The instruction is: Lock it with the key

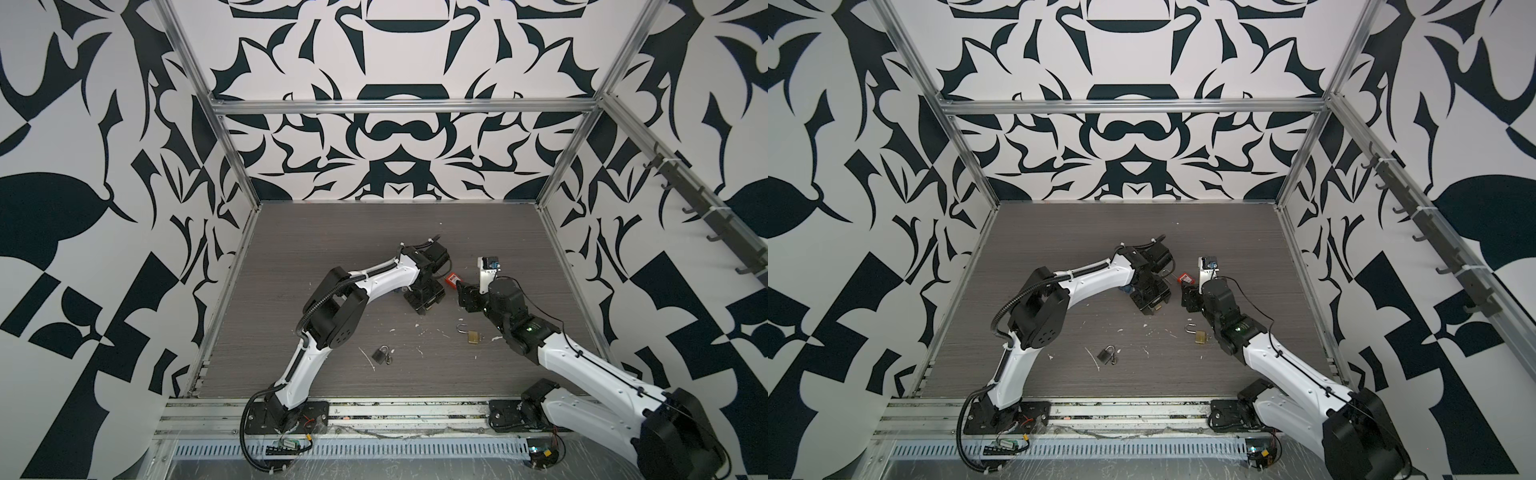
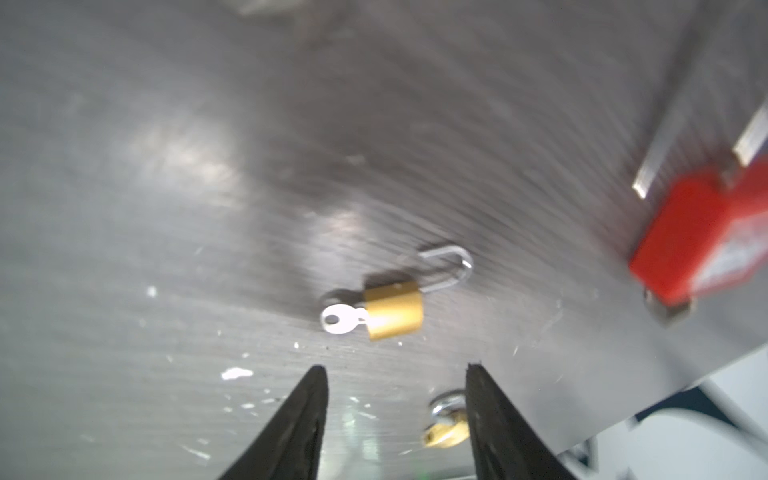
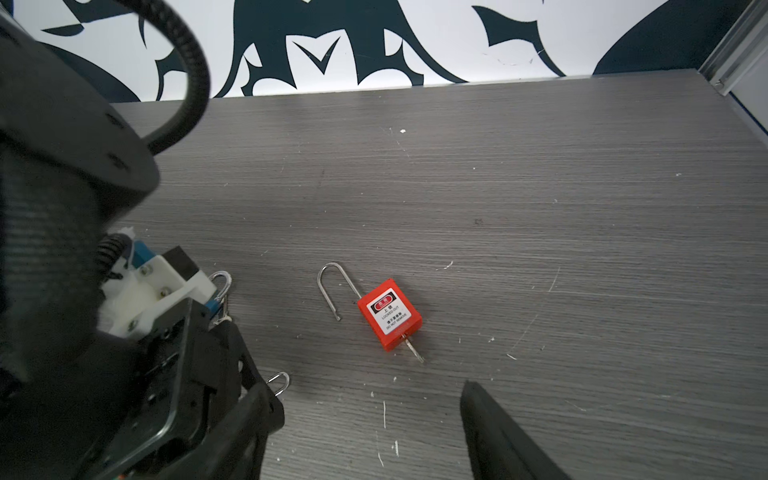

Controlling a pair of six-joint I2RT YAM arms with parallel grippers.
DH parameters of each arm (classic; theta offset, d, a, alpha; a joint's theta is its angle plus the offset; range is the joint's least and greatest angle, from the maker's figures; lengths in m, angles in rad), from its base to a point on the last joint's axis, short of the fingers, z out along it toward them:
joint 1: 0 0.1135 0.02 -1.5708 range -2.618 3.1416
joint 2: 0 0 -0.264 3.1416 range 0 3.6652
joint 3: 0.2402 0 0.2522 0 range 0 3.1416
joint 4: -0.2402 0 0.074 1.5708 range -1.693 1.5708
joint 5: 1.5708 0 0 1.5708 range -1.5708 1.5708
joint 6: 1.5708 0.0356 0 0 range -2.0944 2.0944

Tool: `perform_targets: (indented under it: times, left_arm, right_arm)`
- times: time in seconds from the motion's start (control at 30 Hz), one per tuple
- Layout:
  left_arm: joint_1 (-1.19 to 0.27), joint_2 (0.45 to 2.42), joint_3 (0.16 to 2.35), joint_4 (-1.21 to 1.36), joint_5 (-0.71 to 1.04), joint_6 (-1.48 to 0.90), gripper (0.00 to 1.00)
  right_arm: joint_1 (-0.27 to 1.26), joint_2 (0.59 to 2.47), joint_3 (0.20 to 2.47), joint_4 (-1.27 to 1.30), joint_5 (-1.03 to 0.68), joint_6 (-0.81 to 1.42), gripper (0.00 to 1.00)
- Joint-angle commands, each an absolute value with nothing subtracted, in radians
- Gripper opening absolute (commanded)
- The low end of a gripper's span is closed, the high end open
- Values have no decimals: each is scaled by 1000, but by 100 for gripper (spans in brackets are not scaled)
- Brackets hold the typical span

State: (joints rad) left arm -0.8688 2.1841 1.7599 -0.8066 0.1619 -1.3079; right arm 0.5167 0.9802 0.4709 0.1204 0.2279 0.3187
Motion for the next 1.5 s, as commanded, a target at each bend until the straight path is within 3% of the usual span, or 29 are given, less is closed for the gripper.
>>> perform_targets:
  times: [0.0, 0.1, 0.27, 0.4, 0.5, 0.63, 0.83, 1.47]
  left_arm:
    - [-828, 2104, 1746, -846, 130, -921, 58]
    - [-824, 2080, 1753, -881, 46, -623, 58]
    - [-832, 2054, 1702, -877, -20, -351, 57]
    - [-863, 2023, 1629, -748, -3, -123, 56]
    - [-870, 2035, 1629, -728, 17, -37, 56]
    - [-871, 2050, 1639, -704, 56, 8, 56]
    - [-885, 2085, 1661, -702, 85, 6, 56]
    - [-928, 2195, 1698, -701, -53, 29, 51]
  right_arm:
    - [522, 943, 471, 126, 296, 344, 74]
    - [521, 913, 463, 123, 332, 357, 75]
    - [520, 886, 471, 85, 344, 402, 76]
    - [518, 917, 535, -43, 298, 450, 90]
    - [515, 951, 585, -143, 213, 459, 94]
    - [511, 955, 600, -222, 78, 453, 99]
    - [504, 900, 594, -351, -42, 466, 99]
    - [502, 912, 594, -350, -73, 502, 99]
